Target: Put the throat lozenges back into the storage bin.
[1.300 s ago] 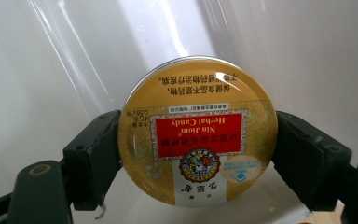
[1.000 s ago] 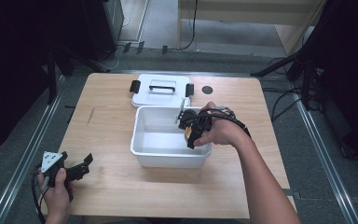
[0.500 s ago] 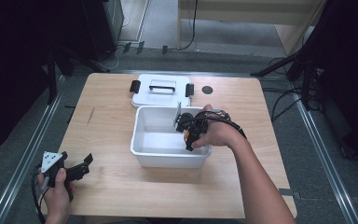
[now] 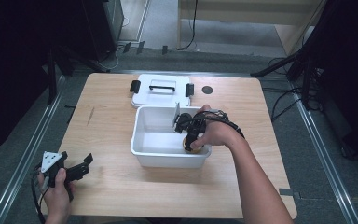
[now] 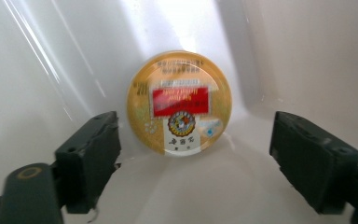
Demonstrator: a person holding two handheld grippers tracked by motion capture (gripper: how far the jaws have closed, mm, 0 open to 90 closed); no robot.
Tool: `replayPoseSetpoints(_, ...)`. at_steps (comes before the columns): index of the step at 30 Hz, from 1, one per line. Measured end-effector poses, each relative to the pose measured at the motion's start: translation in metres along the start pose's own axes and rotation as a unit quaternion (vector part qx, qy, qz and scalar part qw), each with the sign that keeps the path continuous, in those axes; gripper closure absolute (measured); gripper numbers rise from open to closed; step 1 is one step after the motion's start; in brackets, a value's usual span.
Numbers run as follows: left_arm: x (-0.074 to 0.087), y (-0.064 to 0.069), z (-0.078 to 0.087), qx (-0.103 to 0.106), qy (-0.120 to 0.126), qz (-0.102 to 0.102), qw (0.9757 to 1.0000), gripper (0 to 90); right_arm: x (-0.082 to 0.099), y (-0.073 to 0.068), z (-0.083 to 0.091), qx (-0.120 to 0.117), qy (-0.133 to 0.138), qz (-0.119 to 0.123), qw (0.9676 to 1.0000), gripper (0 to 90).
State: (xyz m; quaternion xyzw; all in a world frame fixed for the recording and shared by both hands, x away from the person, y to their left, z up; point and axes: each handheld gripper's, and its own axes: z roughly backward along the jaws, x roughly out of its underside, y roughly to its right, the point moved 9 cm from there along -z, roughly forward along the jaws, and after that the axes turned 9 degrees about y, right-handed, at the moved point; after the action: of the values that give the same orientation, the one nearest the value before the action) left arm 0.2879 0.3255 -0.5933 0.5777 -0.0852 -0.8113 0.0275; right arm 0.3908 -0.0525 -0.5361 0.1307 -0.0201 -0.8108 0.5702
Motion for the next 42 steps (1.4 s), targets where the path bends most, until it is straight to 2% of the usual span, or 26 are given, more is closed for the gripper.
replayPoseSetpoints(8, 0.000, 0.000, 0.000, 0.000, 0.000, 0.000, 1.0000, 0.4, 0.000, 0.002, 0.006, 0.005, 0.016, -0.012, 0.9998, 13.9)
replayPoseSetpoints(16, 0.000, 0.000, 0.000, -0.001, 0.001, -0.001, 1.0000, 0.5, -0.004, 0.002, 0.031, 0.004, 0.050, -0.026, 0.9984, 14.5)
replayPoseSetpoints(22, 0.000, 0.000, 0.000, 0.000, 0.000, -0.001, 1.0000, 0.4, -0.003, 0.003, 0.050, 0.002, 0.074, -0.049, 0.9960, 14.9)
replayPoseSetpoints(31, 0.000, 0.000, -0.001, -0.002, 0.002, 0.000, 1.0000, 0.5, 0.009, 0.011, 0.073, 0.011, 0.093, -0.097, 0.9908, 15.0)
replayPoseSetpoints(42, 0.000, 0.000, -0.001, -0.001, 0.001, -0.002, 1.0000, 0.5, 0.030, 0.018, 0.092, 0.023, 0.100, -0.123, 0.9870, 14.1)
